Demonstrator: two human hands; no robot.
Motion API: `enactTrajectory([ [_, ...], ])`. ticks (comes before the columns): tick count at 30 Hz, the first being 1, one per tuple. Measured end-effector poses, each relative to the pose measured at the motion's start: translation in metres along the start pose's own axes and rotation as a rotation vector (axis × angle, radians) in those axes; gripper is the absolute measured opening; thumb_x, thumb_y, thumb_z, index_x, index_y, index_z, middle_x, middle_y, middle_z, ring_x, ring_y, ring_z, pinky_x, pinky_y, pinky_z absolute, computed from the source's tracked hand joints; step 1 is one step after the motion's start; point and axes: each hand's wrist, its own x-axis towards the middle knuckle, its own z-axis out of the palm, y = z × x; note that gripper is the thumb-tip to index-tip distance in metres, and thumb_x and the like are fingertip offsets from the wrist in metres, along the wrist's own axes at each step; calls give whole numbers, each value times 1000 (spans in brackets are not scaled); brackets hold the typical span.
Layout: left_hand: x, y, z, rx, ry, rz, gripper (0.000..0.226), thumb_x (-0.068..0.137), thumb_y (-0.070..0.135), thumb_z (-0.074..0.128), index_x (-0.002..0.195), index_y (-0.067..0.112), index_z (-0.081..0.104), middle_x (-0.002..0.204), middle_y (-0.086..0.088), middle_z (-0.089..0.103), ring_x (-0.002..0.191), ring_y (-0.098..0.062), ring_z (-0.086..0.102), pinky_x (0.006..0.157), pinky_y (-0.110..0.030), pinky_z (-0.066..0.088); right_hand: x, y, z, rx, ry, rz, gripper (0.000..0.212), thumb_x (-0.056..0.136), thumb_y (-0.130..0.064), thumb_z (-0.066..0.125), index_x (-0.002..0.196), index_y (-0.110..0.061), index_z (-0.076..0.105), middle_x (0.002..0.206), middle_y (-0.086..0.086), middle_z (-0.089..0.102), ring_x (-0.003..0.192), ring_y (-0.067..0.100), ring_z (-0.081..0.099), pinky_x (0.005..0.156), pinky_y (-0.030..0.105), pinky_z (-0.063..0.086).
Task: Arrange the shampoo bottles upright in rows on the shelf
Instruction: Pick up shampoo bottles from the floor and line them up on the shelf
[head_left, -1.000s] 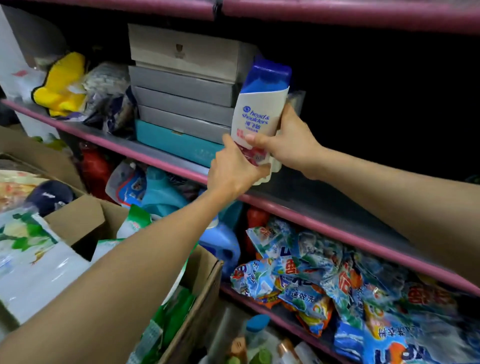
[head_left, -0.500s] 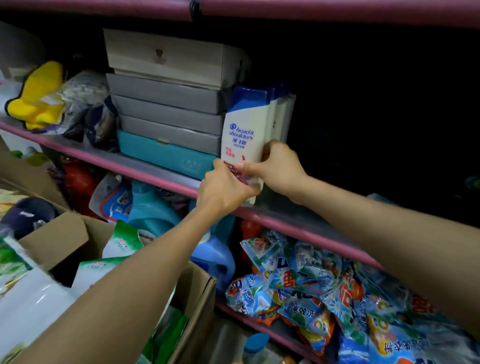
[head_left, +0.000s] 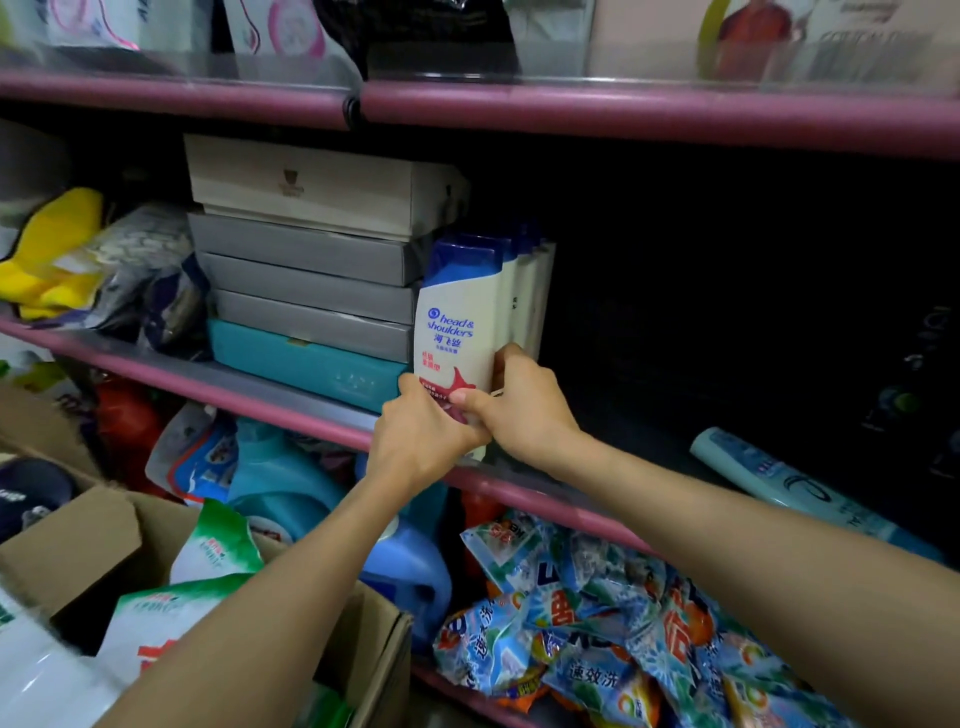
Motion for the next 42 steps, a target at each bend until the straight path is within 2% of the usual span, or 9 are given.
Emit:
enactTrajectory([
  [9,-8,-2,-7,11,-144,3,59,72,50,73,111,9,58,103,-6,67,100,-26,62,83,-35,52,-14,13,-25,-46,-168,-11,58,80,-27,73,128,-7,49,123,9,59,110,23,59,94,33,49],
  [12,-27,7,-10,-66,-16,0,48,75,28,76,109,2,56,107,-8,64,104,-26,59,79,-30,46,-32,33,-50,-87,-176,-13,56,86,-16,65,137,-11,43,130,8,55,116,20,55,93,24,44],
  [16,-74,39,7,-262,143,-107,49,80,17,62,123,0,46,126,-17,52,113,-33,51,95,-40,43,-58,73,-95,-211,-8,47,47,88,-14,59,133,-13,48,129,8,58,117,21,55,91,22,40],
  [19,-102,68,30,-313,14,0,53,86,17,59,134,7,39,135,-11,42,121,-26,46,103,-35,37,-76,104,-124,-337,86,145,49,88,-22,61,134,-9,46,131,15,54,117,30,54,94,30,43],
  [25,-140,128,85,-165,-308,351,46,90,21,54,135,17,45,135,-5,44,120,-20,47,93,-24,34,-110,157,-174,-543,50,461,69,85,-48,61,137,-8,38,134,20,44,120,39,48,99,46,44],
  [33,-151,154,141,207,-555,618,50,99,27,38,147,19,29,155,1,27,144,-21,18,116,-48,11,-129,193,-193,-393,37,587,71,75,-65,63,109,-3,61,111,17,63,100,33,59,89,44,50],
  [36,-152,154,146,285,-565,579,51,98,32,35,147,26,26,157,9,21,145,-24,14,110,-63,0,-127,190,-188,-394,90,581,85,68,-54,77,126,-4,42,129,18,49,118,35,48,97,43,44],
  [39,-152,150,143,239,-521,570,53,97,30,39,148,30,23,157,9,18,144,-24,16,110,-64,4,-128,187,-182,-172,190,455,68,68,-28,84,112,-12,35,110,11,57,92,23,55,72,32,46],
  [42,-146,146,134,126,-476,548,60,95,28,47,148,32,21,157,4,20,144,-22,20,113,-59,16,-127,178,-182,-74,317,321,56,73,-20,80,111,-18,40,106,6,55,91,21,56,69,29,46],
])
